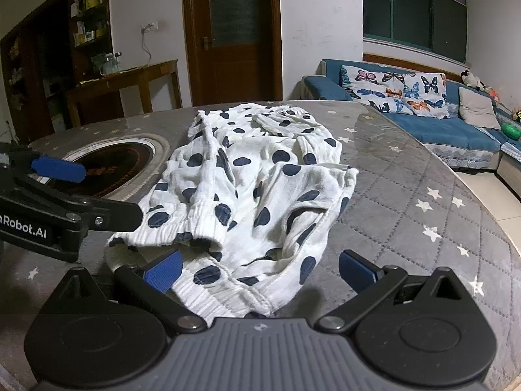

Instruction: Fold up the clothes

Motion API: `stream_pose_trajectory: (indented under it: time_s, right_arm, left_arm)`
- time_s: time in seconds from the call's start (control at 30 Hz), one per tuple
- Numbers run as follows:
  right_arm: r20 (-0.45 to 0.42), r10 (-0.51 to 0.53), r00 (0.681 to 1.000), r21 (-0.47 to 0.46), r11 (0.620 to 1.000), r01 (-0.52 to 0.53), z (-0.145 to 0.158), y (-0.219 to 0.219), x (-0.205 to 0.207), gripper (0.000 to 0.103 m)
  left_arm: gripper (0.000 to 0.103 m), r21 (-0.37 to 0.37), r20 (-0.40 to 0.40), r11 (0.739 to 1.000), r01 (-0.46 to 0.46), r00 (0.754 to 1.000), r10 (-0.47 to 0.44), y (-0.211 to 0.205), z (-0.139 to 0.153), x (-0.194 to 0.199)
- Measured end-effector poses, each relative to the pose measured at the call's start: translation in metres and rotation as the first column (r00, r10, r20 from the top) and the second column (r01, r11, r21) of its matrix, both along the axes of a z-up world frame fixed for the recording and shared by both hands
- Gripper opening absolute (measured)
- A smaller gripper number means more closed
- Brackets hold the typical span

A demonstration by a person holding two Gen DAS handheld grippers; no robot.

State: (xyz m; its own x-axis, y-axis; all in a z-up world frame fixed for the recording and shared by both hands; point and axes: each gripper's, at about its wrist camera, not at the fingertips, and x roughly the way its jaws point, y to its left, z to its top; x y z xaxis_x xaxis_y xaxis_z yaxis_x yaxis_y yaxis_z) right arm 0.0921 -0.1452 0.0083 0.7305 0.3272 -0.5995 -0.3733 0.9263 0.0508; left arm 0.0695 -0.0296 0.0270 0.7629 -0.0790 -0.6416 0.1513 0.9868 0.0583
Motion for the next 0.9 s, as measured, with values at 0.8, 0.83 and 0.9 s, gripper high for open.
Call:
stream_pose_trajectory:
  time_s: [0.8, 0.83, 0.9]
  right_arm:
    - [-0.003, -0.009, 1.0, 0.036, 0.999, 0.009, -0.001, -0.018, 0.009, 0.103]
    - [-0.002, -0.008, 1.0, 0.04, 0.999, 0.008, 0.0, -0.019, 0.009, 0.103]
    - [-0.002, -0.007, 1.0, 0.045, 0.999, 0.007, 0.001, -0.02, 0.008, 0.102]
  left_arm:
    - [0.074, 0.002, -0.097, 1.0, 0.027, 0.995, -0.027, -0.019, -0.021, 0.051]
    - [0.072, -0.011, -0.101, 1.0, 0.018, 0.995, -0.019, -0.014, -0.021, 0.052]
    - [0.066, -0.038, -0.108, 0.999, -0.001, 0.994, -0.003, -0.005, -0.019, 0.052]
